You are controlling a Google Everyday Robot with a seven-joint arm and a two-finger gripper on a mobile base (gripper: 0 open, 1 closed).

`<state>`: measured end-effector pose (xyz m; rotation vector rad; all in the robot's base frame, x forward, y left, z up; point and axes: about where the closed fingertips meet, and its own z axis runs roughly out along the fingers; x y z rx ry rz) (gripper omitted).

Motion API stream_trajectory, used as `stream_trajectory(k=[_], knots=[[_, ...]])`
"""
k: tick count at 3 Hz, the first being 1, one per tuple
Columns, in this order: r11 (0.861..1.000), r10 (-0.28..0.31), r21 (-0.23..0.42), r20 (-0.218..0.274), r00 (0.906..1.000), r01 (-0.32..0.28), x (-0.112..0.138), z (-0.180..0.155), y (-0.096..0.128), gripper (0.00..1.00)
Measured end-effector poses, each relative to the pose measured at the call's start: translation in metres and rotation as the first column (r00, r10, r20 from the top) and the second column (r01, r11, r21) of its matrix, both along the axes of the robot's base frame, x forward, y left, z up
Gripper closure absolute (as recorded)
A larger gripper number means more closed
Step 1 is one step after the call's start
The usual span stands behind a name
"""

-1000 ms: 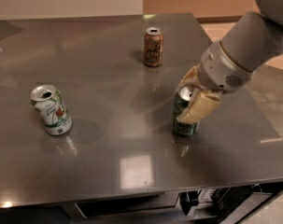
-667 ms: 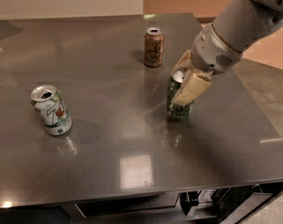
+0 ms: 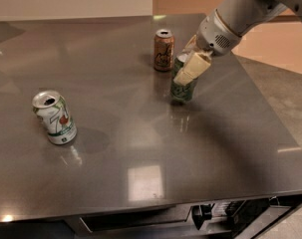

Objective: Move green can near orange can

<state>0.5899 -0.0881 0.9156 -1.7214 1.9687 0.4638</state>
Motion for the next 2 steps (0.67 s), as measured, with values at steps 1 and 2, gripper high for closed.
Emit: stream_trajectory(k=[1, 2], knots=[[0.996, -0.088, 0.009, -0.017, 0.9960, 0.088, 0.038, -0.008, -0.008, 1.00], [0.987, -0.160, 0.010, -0.021, 0.9870, 0.160, 0.067, -0.015, -0.015, 1.00]])
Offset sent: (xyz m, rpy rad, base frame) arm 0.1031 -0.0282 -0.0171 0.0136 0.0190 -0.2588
